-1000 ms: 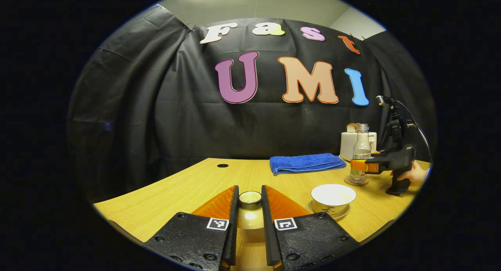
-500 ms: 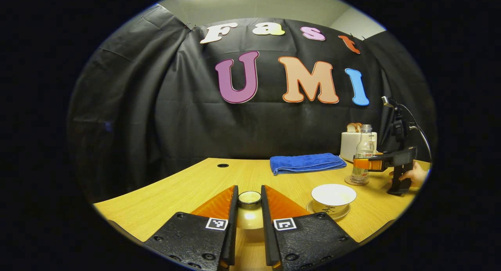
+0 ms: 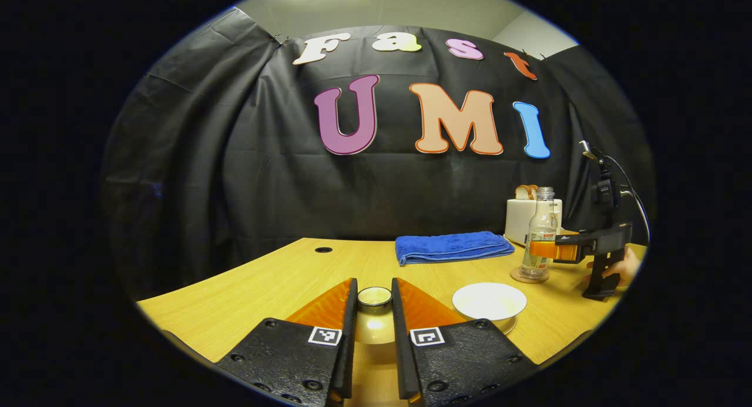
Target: Open the teacup lid with one hand, grasp the water bottle and pour water into the teacup with the other hand; after pouring, place the water bottle on the coaster and then close the teacup lid.
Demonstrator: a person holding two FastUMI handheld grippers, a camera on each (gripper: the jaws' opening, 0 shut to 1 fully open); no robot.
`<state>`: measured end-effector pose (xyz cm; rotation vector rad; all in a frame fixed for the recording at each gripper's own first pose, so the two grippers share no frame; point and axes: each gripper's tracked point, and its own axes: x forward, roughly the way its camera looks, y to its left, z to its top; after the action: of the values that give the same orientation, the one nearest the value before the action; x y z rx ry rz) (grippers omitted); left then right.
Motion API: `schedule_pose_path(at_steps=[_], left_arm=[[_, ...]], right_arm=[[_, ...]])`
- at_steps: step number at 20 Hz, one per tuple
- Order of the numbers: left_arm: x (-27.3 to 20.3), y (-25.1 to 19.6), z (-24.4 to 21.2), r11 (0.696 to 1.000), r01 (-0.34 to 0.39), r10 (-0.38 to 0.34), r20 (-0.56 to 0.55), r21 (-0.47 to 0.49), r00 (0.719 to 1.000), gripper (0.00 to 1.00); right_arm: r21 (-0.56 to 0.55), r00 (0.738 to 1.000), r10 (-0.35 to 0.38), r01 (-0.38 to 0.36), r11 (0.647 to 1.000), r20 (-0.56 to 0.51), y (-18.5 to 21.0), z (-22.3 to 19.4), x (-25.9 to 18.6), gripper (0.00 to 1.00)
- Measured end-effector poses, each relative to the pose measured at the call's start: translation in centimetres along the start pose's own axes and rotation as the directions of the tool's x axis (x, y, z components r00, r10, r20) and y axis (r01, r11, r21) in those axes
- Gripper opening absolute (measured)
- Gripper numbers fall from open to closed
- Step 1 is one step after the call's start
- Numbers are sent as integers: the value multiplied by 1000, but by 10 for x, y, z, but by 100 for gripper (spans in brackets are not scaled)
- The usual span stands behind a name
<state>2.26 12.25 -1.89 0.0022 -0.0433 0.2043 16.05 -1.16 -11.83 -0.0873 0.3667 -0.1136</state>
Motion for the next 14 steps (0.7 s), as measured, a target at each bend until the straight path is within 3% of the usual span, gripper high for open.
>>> schedule_pose_path(at_steps=[6, 14], left_arm=[[13, -27, 0, 999, 50, -50, 2, -2, 999, 28], [24, -82, 0, 977, 214, -214, 3, -3, 977, 28]], right_arm=[[14, 999, -10, 10, 1000, 48, -14, 4, -29, 95], [17, 983, -19, 16, 1000, 183, -30, 20, -74, 93]])
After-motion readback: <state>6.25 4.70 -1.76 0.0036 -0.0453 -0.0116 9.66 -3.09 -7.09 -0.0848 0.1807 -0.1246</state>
